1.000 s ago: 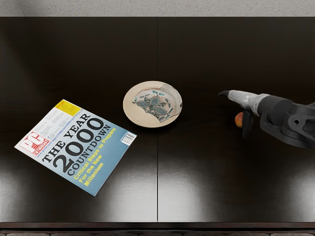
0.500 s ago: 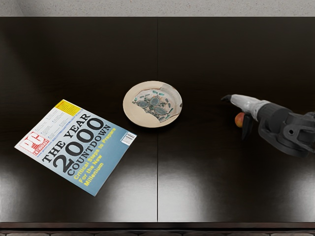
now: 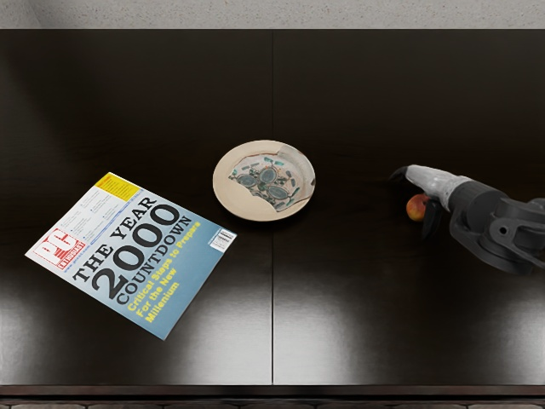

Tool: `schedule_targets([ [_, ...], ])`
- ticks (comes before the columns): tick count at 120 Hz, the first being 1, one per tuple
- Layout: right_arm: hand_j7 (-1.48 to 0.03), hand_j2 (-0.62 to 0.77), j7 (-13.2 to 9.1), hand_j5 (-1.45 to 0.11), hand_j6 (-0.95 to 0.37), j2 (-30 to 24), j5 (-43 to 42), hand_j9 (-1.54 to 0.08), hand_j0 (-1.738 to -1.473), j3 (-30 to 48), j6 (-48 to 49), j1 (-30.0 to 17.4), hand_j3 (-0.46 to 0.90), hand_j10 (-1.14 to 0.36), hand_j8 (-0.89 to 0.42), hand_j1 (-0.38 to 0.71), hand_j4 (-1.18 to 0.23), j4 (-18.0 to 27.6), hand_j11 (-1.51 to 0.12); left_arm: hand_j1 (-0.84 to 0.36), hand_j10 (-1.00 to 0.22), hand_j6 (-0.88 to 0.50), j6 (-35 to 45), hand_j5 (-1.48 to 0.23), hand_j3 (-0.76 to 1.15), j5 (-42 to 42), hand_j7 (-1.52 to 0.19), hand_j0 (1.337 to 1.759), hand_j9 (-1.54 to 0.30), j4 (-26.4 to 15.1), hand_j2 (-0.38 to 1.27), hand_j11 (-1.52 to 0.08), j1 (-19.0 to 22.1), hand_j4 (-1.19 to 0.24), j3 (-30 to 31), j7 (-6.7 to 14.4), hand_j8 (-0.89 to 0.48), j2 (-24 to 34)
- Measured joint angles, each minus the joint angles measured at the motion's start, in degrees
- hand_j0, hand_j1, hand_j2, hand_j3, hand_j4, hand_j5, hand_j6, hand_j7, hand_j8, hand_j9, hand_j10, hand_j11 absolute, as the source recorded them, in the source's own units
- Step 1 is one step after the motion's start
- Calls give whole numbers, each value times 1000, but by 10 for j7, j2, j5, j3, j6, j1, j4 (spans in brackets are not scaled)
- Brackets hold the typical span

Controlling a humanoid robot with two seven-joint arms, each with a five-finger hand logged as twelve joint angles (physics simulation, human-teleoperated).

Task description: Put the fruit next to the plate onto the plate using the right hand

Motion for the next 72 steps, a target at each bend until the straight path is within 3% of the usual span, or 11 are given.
schedule_targets([
  [72,-489,-71,0,-490,-382,3,-19,-489,-1658,8,-18,-20,0,-380,-381,100,-380,8,-489,339,-9,-9,0,-11,0,0,-11,1658,-11,0,2,-11,0,-9,0,0,-9,0],
])
